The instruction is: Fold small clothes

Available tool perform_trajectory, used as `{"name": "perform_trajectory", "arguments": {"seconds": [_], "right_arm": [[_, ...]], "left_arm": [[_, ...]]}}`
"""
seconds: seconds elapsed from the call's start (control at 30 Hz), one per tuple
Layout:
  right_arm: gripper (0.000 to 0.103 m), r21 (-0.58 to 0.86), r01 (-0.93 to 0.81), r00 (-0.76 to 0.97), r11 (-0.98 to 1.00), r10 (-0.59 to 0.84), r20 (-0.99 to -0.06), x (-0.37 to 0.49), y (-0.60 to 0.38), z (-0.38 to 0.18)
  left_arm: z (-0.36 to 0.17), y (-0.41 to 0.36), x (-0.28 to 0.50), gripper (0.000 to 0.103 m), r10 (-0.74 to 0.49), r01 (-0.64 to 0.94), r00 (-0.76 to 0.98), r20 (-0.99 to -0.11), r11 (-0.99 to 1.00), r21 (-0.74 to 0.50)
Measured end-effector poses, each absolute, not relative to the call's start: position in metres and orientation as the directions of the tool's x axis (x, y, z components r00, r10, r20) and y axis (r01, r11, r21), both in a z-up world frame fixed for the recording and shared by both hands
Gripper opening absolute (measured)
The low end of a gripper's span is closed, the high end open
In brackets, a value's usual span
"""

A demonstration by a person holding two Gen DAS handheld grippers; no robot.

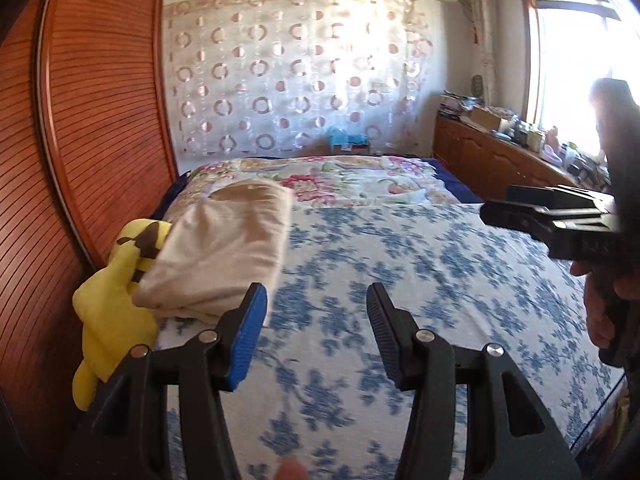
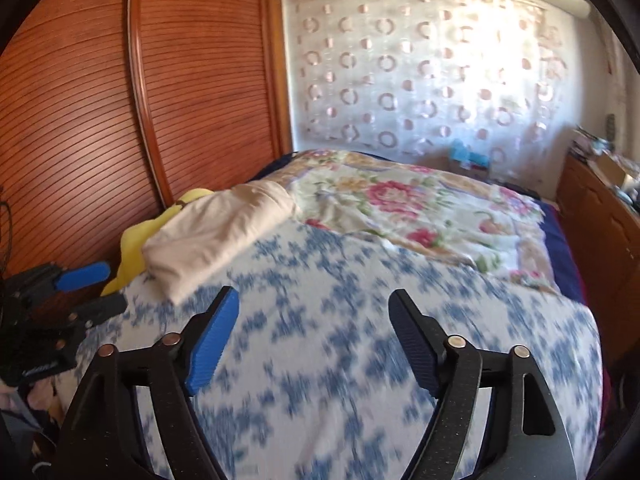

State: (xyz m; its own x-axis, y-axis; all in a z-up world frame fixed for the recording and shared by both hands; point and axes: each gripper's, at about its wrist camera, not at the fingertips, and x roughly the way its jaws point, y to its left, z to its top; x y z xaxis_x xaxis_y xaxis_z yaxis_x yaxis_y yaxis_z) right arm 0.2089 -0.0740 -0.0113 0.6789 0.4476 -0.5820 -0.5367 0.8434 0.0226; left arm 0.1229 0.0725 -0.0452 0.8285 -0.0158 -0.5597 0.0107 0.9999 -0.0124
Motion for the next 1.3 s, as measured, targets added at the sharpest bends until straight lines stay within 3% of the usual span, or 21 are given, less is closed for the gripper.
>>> {"name": "perform_trajectory", "arguments": {"seconds": [0.27,0.63,0.93,1.3], "right_arm": [[0.086,0.017,-0.426,0.753,0.904,0.365,-0.548,0.153,-0.126,-0.01],[0.087,-0.019,-0.284,0.849,0.959,0.242,-0.47,0.104,-0.163,0.017],[0.087,-0.009,-0.229,0.891,0.973,0.206,-0.404,0.083,-0.184,0.041],[0.087,0.007,-0.217,0.89,0.976,0.201,-0.41,0.083,-0.188,0.037]], "left_arm": [[-0.033,0.029,0.107,0.051,-0.093,0.097,0.827,-0.555,0.995,-0.021],[0.004,0.006,0.087,0.051,-0.077,0.09,0.861,-0.502,0.996,0.002],[0.032,0.007,0.08,0.051,-0.074,0.079,0.883,-0.463,0.997,-0.008],[0.037,0.009,0.079,0.051,-0.068,0.072,0.888,-0.455,0.997,-0.008]]}}
